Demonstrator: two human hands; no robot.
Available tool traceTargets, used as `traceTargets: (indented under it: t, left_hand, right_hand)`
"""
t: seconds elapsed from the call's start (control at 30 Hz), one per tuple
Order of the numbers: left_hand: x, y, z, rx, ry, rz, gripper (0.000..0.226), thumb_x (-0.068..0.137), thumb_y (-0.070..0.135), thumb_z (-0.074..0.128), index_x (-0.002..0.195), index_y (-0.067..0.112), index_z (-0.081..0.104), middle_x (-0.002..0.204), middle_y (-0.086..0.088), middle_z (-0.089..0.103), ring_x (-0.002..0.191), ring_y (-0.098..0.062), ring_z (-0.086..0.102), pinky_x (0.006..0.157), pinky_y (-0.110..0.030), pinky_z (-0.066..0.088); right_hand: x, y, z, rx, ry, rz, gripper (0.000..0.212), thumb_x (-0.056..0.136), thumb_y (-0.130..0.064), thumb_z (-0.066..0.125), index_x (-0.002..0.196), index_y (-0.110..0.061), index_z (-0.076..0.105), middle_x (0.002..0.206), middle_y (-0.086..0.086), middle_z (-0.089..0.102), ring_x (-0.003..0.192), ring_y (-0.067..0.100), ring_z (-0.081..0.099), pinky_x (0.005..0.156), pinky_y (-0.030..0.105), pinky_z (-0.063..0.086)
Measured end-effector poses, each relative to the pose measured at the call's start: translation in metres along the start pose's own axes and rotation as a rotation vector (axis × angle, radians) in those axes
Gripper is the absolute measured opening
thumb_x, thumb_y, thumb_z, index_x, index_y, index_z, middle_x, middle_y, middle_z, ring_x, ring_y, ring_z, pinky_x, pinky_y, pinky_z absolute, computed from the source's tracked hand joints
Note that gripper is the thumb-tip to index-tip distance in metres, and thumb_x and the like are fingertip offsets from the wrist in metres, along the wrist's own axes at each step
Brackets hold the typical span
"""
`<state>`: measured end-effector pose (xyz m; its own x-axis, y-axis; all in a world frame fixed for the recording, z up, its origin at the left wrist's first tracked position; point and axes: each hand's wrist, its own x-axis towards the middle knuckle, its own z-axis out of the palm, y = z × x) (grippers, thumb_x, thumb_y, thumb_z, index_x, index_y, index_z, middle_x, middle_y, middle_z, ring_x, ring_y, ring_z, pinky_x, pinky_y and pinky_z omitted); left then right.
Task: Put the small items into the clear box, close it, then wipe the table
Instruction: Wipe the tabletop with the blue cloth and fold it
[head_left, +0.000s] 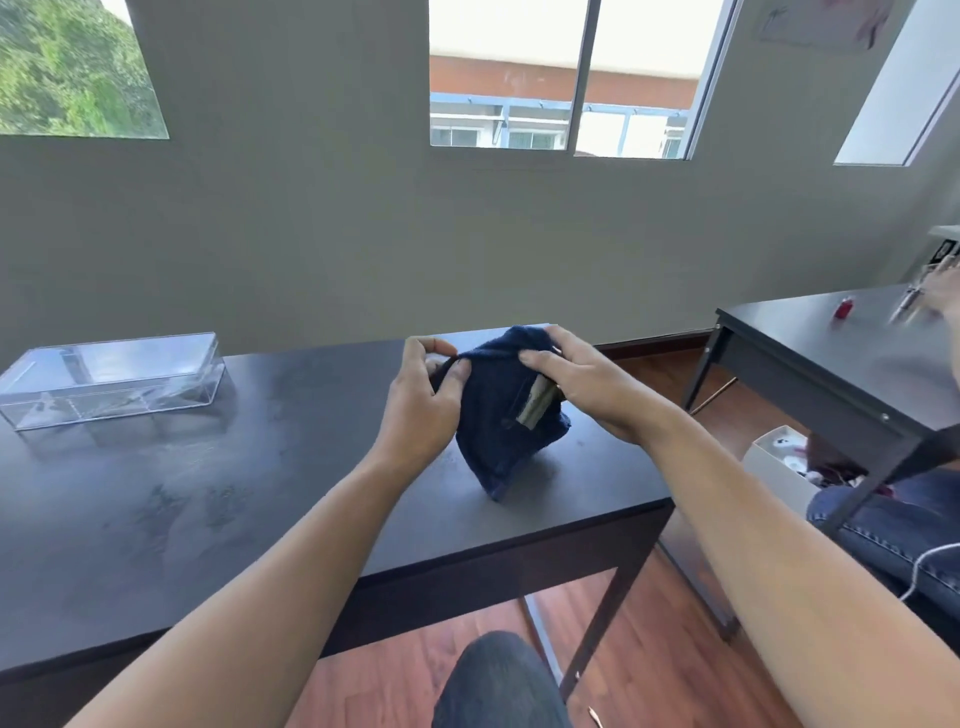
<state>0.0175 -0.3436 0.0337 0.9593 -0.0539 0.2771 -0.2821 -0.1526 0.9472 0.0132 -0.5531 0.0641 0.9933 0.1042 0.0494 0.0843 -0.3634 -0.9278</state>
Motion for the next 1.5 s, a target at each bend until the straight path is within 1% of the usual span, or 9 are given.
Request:
traceTargets:
  t: [0.17,0.27,0.47,0.63,0.83,0.97,1.17,1.3,1.5]
  left_hand:
    - [0.008,0.010,0.011,0.029,-0.055,0.014,0.019,0.092,0.037,0.071,0.104,0.029,0.059,0.091,-0.003,0.072,0.077,-0.021,0.069,0.067,-0.036,0.059]
    - [0.007,0.005,0.025,0.056,-0.072,-0.007,0.018,0.090,0.036,0.074,0.101,0.030,0.062,0.091,-0.001,0.072,0.081,-0.023,0.070,0.068,-0.035,0.060]
    - [0.007,-0.020,0.053,0.079,-0.079,-0.160,0.028,0.082,0.041,0.081,0.100,0.029,0.062,0.094,0.001,0.071,0.088,-0.020,0.069,0.075,-0.043,0.062]
    - [0.021,-0.031,0.066,0.133,-0.048,-0.208,0.034,0.085,0.033,0.079,0.110,0.022,0.060,0.096,0.004,0.070,0.087,-0.015,0.068,0.079,-0.039,0.060]
    - [0.023,-0.042,0.064,0.320,-0.098,-0.090,0.042,0.082,0.023,0.080,0.116,0.022,0.056,0.114,0.002,0.063,0.086,-0.013,0.066,0.081,-0.028,0.048]
    - [0.016,-0.047,0.061,0.464,-0.115,0.071,0.041,0.085,0.022,0.075,0.122,0.023,0.056,0.122,0.001,0.059,0.104,-0.015,0.062,0.090,-0.028,0.048]
    - [-0.001,-0.048,0.065,0.760,-0.218,0.276,0.050,0.098,0.044,0.054,0.145,0.026,0.050,0.148,0.005,0.052,0.138,-0.015,0.046,0.113,-0.039,0.029]
    - [-0.009,-0.059,0.065,0.921,-0.347,0.249,0.060,0.102,0.051,0.039,0.156,0.026,0.035,0.164,0.004,0.032,0.154,-0.011,0.021,0.122,-0.036,0.013]
    - [-0.015,-0.066,0.061,0.941,-0.383,0.214,0.062,0.104,0.054,0.028,0.159,0.027,0.028,0.168,0.008,0.021,0.155,-0.009,0.013,0.125,-0.037,0.008]
  right_hand:
    - [-0.026,0.007,-0.024,-0.020,0.043,0.004,0.015,0.103,-0.029,0.057,0.116,-0.030,0.063,0.107,0.005,0.076,0.100,0.028,0.074,0.093,0.052,0.058]
    - [-0.039,0.024,-0.036,-0.039,0.016,0.087,0.035,0.100,-0.022,0.064,0.134,-0.030,0.056,0.112,0.018,0.072,0.102,0.040,0.073,0.086,0.058,0.060]
    - [-0.046,0.058,-0.062,-0.009,-0.032,0.258,0.067,0.095,-0.007,0.069,0.153,-0.026,0.042,0.135,0.020,0.064,0.116,0.032,0.070,0.091,0.041,0.061]
    - [-0.033,0.063,-0.053,-0.213,0.035,0.296,0.067,0.094,-0.002,0.055,0.156,-0.017,0.036,0.135,0.012,0.059,0.078,0.016,0.067,0.074,0.032,0.058]
    - [-0.025,0.057,-0.049,-0.600,-0.022,0.253,0.079,0.092,-0.013,0.054,0.162,-0.026,0.020,0.161,0.003,0.037,0.137,0.023,0.048,0.103,0.032,0.045]
    - [-0.028,0.064,-0.051,-0.762,0.035,0.247,0.075,0.094,-0.008,0.044,0.163,-0.022,0.019,0.160,0.004,0.030,0.145,0.027,0.032,0.115,0.041,0.036]
    - [-0.027,0.071,-0.014,-0.765,0.148,-0.021,0.054,0.106,-0.032,0.043,0.156,-0.012,0.038,0.163,0.006,0.035,0.153,0.021,0.028,0.126,0.037,0.020]
    - [-0.026,0.090,0.011,-0.881,0.100,0.010,0.055,0.109,-0.037,0.034,0.159,-0.015,0.031,0.170,0.004,0.022,0.158,0.020,0.011,0.128,0.039,0.004]
    - [-0.027,0.092,0.014,-0.921,0.078,0.032,0.057,0.109,-0.038,0.026,0.162,-0.016,0.024,0.171,0.001,0.015,0.159,0.016,0.004,0.127,0.036,-0.001]
